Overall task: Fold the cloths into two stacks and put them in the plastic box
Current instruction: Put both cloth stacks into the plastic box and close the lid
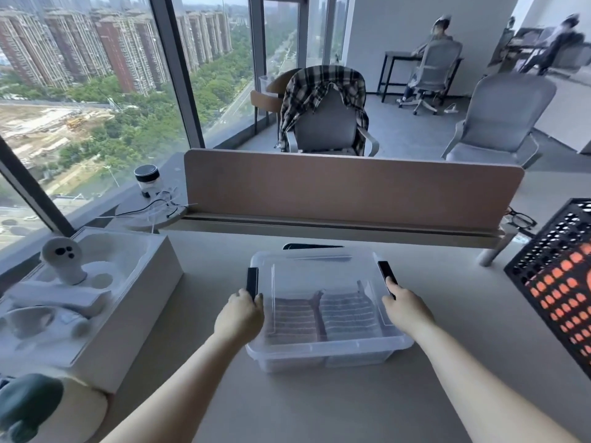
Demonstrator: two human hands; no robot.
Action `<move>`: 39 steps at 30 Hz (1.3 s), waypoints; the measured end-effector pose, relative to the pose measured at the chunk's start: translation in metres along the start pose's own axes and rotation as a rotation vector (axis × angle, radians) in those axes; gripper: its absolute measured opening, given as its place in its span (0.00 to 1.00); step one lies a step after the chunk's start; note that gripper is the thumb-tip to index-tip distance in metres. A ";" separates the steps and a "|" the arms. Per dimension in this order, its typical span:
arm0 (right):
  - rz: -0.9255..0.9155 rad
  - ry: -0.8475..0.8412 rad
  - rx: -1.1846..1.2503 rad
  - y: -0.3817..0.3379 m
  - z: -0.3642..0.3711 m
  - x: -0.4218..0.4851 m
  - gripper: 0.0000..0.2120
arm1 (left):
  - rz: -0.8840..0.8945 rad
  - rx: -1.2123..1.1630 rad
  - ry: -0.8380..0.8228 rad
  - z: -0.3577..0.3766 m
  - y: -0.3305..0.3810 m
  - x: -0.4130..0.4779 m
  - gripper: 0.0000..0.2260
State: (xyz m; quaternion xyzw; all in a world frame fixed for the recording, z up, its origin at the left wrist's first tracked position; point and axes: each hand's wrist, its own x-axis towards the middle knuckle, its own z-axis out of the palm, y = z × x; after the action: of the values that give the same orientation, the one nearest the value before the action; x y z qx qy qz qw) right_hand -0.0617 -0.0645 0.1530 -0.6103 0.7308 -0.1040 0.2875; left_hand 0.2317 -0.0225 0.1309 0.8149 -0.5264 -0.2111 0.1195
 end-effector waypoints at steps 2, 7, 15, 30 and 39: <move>0.023 0.019 0.006 0.017 -0.010 -0.006 0.26 | 0.047 0.021 -0.022 0.008 0.018 -0.001 0.18; 0.085 0.064 0.013 0.062 -0.035 -0.011 0.24 | 0.137 0.017 -0.110 0.027 0.057 0.013 0.15; 0.161 0.068 0.118 0.110 -0.077 0.019 0.24 | 0.133 0.047 -0.124 0.062 0.125 0.008 0.18; 0.090 -0.006 0.199 0.128 -0.114 0.089 0.23 | 0.066 -0.005 -0.037 0.085 0.178 0.042 0.16; 0.043 -0.011 0.254 0.138 -0.113 0.102 0.24 | 0.037 0.024 0.009 0.090 0.184 0.053 0.15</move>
State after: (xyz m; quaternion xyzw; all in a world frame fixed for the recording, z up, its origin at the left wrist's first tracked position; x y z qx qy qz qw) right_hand -0.2474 -0.1522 0.1454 -0.5539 0.7229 -0.1862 0.3688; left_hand 0.0597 -0.1448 0.1163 0.8072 -0.5436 -0.1989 0.1157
